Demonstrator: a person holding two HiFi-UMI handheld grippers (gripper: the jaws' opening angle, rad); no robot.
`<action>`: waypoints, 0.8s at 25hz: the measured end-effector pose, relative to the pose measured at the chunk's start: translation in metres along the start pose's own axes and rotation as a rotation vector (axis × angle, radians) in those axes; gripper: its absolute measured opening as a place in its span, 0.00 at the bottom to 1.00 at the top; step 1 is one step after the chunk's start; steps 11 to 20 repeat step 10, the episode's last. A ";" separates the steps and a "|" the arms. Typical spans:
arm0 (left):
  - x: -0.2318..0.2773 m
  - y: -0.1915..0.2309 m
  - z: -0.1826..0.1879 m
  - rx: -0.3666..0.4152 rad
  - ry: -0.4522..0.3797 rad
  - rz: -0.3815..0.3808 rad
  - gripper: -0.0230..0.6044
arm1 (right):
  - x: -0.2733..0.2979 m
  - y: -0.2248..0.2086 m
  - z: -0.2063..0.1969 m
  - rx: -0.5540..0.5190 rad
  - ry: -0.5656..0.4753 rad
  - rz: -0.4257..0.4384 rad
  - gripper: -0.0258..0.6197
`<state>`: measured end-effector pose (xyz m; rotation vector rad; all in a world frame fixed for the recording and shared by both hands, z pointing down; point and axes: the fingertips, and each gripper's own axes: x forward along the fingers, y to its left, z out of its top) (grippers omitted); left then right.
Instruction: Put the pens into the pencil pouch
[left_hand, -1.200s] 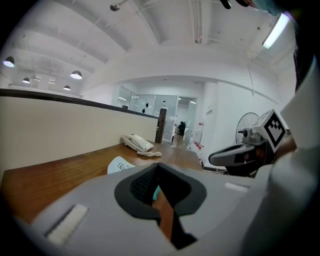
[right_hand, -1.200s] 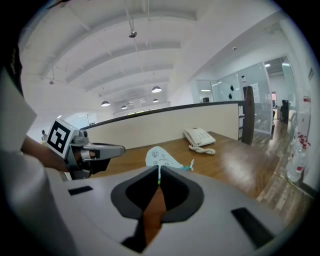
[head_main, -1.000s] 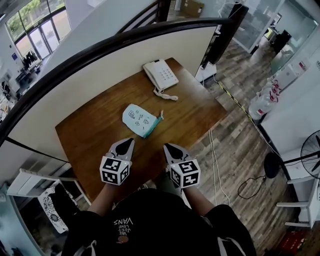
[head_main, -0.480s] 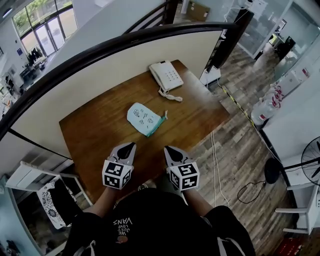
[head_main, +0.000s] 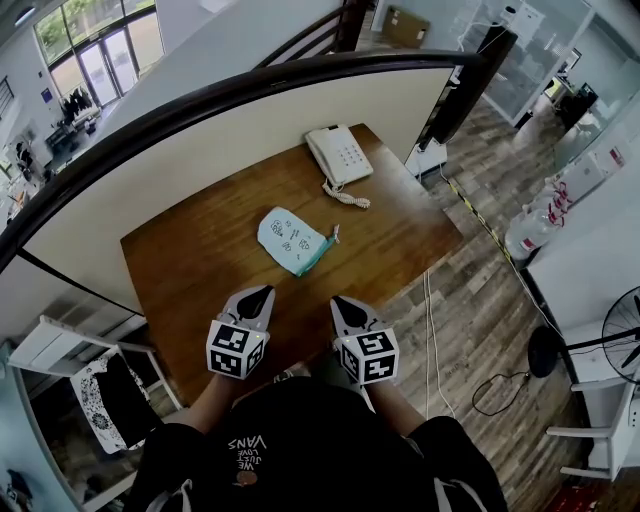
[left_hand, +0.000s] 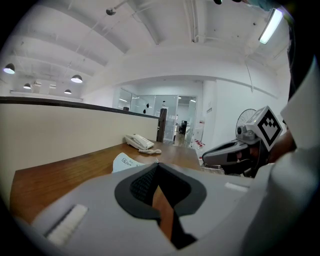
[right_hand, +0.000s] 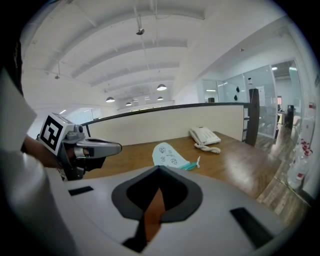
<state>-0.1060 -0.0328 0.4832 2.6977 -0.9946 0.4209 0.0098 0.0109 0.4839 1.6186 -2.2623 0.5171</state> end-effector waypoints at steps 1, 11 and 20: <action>0.000 0.000 0.000 0.000 0.000 0.001 0.05 | 0.001 0.000 0.000 -0.005 0.001 0.000 0.06; 0.001 0.002 0.000 0.000 -0.003 0.004 0.05 | 0.006 0.001 0.001 -0.020 0.002 0.006 0.06; 0.001 0.002 0.000 0.000 -0.003 0.004 0.05 | 0.006 0.001 0.001 -0.020 0.002 0.006 0.06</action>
